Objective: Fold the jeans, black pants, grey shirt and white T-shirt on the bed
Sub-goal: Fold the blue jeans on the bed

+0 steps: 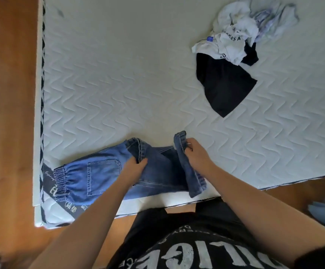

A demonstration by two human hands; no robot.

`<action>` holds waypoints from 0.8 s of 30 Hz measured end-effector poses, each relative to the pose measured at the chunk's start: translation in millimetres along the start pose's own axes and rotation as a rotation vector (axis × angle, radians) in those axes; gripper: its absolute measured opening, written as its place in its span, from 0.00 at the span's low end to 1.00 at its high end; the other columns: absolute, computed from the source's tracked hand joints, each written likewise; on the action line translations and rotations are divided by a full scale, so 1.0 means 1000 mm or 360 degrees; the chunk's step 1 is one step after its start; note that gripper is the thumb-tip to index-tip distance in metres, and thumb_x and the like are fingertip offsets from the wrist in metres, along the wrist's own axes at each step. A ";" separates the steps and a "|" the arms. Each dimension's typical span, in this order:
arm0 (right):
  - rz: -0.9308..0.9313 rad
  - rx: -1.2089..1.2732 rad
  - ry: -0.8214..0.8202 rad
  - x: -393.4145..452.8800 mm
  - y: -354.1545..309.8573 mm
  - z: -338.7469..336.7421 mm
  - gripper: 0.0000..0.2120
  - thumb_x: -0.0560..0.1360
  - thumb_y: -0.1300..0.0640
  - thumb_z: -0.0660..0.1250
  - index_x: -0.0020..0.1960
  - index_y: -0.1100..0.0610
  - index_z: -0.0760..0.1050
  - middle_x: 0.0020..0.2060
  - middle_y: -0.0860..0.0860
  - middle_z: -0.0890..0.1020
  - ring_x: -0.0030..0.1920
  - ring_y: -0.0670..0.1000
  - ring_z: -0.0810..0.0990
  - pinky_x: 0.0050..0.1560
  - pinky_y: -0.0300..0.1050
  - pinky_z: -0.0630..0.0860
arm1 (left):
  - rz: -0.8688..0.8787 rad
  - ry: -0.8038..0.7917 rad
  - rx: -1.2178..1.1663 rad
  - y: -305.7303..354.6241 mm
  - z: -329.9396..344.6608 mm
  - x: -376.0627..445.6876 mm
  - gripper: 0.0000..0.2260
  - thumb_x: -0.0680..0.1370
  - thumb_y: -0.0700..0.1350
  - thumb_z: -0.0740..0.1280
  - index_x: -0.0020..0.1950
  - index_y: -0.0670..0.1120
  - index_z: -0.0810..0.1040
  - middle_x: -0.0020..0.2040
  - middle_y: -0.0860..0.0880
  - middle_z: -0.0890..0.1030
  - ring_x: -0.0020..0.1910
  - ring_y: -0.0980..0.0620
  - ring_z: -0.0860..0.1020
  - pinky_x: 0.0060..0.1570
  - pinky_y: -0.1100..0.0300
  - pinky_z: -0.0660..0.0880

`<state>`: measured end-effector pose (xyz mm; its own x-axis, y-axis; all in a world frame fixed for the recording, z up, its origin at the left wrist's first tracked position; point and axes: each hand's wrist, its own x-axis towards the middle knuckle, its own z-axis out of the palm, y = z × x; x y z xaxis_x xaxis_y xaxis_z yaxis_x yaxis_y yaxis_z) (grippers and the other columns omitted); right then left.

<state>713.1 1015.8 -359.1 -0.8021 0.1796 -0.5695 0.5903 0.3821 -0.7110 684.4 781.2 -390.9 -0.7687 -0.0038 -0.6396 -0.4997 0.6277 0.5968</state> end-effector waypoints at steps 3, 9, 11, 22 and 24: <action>-0.0021 -0.0059 0.0008 0.001 0.007 -0.009 0.13 0.81 0.62 0.54 0.64 0.58 0.70 0.56 0.56 0.79 0.52 0.54 0.76 0.50 0.40 0.66 | -0.0064 0.0229 0.0151 -0.028 -0.026 0.000 0.14 0.77 0.45 0.66 0.62 0.44 0.73 0.49 0.43 0.81 0.47 0.40 0.79 0.42 0.53 0.73; -0.0107 -0.0025 -0.0022 -0.016 0.012 -0.027 0.14 0.82 0.59 0.54 0.64 0.51 0.71 0.56 0.51 0.79 0.55 0.51 0.77 0.54 0.43 0.70 | 0.0152 0.0191 0.0449 -0.031 -0.010 -0.011 0.30 0.77 0.46 0.68 0.76 0.43 0.61 0.72 0.40 0.69 0.69 0.41 0.69 0.67 0.48 0.68; -0.0183 -0.0038 -0.0008 -0.025 0.012 -0.037 0.13 0.82 0.59 0.55 0.63 0.50 0.72 0.55 0.50 0.80 0.55 0.50 0.77 0.57 0.44 0.71 | 0.0438 -0.0023 0.0478 -0.010 0.011 -0.015 0.30 0.78 0.48 0.67 0.78 0.45 0.59 0.75 0.45 0.65 0.73 0.45 0.65 0.70 0.52 0.63; -0.0350 -0.0216 0.0304 -0.082 0.041 -0.139 0.13 0.82 0.59 0.59 0.62 0.49 0.77 0.52 0.41 0.80 0.49 0.35 0.75 0.49 0.20 0.64 | 0.1155 -0.1010 0.0574 0.165 0.106 -0.010 0.29 0.73 0.46 0.75 0.71 0.49 0.67 0.61 0.59 0.73 0.57 0.62 0.73 0.50 0.79 0.66; -0.0300 -0.0131 0.0434 -0.091 0.054 -0.152 0.13 0.81 0.60 0.60 0.58 0.46 0.77 0.49 0.39 0.80 0.48 0.30 0.75 0.48 0.20 0.65 | 0.1247 -0.0965 0.0862 0.186 0.124 -0.007 0.14 0.75 0.47 0.73 0.58 0.47 0.75 0.53 0.53 0.79 0.51 0.53 0.77 0.43 0.67 0.68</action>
<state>804.4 1158.2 -282.9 -0.8975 0.3302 -0.2922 0.4291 0.5014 -0.7513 646.2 994.6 -336.0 -0.3999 0.8252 -0.3989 0.3876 0.5466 0.7423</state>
